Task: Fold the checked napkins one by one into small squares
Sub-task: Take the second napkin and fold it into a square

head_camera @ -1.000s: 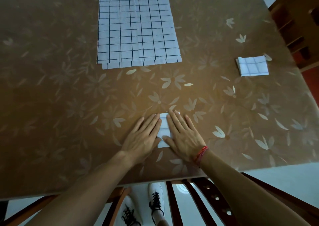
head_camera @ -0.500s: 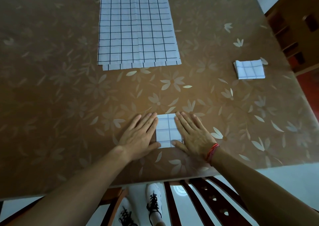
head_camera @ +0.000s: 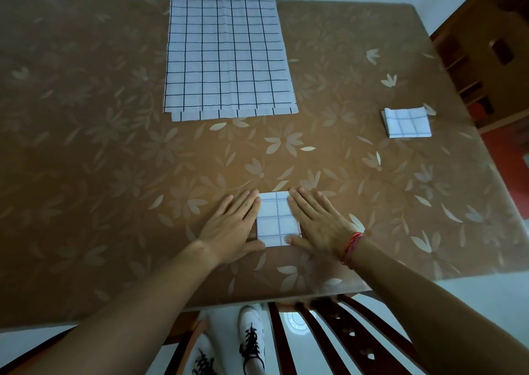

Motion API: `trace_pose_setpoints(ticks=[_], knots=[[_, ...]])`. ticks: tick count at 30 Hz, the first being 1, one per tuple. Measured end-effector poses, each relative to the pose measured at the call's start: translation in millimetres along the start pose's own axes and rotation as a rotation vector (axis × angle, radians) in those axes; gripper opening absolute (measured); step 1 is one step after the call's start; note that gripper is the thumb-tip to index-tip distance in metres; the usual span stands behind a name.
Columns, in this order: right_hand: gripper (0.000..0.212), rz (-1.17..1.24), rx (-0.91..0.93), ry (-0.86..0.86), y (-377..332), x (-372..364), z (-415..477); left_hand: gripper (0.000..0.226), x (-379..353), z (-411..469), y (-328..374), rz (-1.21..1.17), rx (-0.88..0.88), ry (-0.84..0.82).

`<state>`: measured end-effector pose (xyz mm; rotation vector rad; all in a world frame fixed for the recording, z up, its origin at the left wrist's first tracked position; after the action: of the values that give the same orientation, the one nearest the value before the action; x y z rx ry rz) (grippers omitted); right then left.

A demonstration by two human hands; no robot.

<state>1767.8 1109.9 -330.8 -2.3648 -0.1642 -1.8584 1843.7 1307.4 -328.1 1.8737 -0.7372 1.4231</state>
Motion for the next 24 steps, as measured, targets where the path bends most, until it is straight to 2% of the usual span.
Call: trace_pose_setpoints(ticks=[3,6,8,11,13,17,20,24], knots=[[0.078,0.189,-0.076,0.045,-2,5,3,0.085,11,-3,2,-0.279,0.091,0.060],[0.042,0.464,-0.141,0.312,-2,28,1,0.059,21,-7,2,-0.604,0.311,0.232],[0.027,0.675,-0.378,0.419,2,42,-4,0.037,24,-9,-1,-0.849,0.572,0.308],[0.024,0.920,-0.757,0.353,13,31,-2,0.019,23,-10,4,-1.317,0.925,0.322],[0.026,1.172,-0.879,0.294,12,23,-1,0.015,23,-10,11,-1.541,1.027,0.267],[0.026,1.370,-0.910,0.236,3,18,-4,0.011,18,-9,16,-1.601,1.077,0.218],[0.032,1.391,-0.903,0.249,0,18,-4,0.011,18,-9,18,-1.580,1.094,0.245],[0.028,1.377,-0.911,0.235,-1,17,-2,0.008,19,-10,20,-1.600,1.093,0.250]])
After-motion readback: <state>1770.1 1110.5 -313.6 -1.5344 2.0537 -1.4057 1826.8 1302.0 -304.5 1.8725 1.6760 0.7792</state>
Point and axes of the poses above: each hand's wrist, its own z-axis towards the middle knuckle, its own x-axis out of the back of the hand, y = z × x, the point moved 3 cm from there along z, towards the middle knuckle, and after that the axes turned 8 degrees about y, right-handed, at the moved point
